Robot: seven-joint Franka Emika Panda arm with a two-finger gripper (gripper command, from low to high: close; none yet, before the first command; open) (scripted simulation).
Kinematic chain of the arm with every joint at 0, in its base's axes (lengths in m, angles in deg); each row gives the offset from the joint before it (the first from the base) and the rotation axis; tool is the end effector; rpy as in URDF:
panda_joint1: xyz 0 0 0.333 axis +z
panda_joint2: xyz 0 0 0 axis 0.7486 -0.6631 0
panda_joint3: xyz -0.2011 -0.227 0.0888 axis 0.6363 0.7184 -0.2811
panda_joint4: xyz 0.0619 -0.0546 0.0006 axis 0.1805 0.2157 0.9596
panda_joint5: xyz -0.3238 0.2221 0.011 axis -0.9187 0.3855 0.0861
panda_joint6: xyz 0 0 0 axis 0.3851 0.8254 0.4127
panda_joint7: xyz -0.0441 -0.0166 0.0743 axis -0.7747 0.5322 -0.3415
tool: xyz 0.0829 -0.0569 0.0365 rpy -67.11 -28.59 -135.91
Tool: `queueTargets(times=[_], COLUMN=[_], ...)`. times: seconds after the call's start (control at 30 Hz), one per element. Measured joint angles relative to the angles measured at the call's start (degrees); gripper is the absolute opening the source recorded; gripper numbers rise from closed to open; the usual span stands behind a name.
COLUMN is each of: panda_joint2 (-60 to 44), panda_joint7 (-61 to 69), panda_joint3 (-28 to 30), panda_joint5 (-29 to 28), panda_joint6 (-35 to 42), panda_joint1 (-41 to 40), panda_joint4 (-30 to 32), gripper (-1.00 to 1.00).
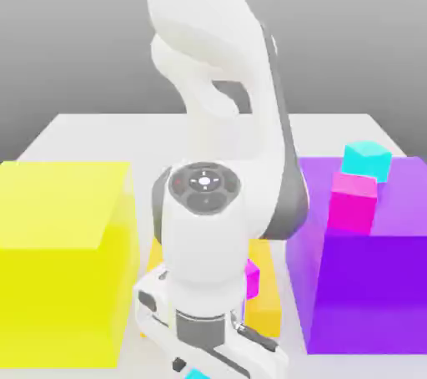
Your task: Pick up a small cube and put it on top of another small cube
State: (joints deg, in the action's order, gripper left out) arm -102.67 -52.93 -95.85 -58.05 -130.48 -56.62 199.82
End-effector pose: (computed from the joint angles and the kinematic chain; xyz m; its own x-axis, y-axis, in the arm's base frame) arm 0.5324 -0.0082 0.1379 0.1497 -0.9887 0.0001 -0.9887 -0.1497 -0.0014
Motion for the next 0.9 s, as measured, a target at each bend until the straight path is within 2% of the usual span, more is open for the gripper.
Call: queueTargets(times=[0.17,0.3,0.9], panda_joint2=[-0.21,6.76,14.64], panda_joint7=[-0.03,1.4,41.79], panda_joint3=[0.08,-1.52,-18.79], panda_joint5=[-0.01,1.81,-2.48], panda_joint6=[-0.22,5.27,14.21], panda_joint1=[0.08,-1.09,3.75], panda_joint4=[-0.04,1.43,-3.57], gripper=[-1.0,-1.0,-1.0])
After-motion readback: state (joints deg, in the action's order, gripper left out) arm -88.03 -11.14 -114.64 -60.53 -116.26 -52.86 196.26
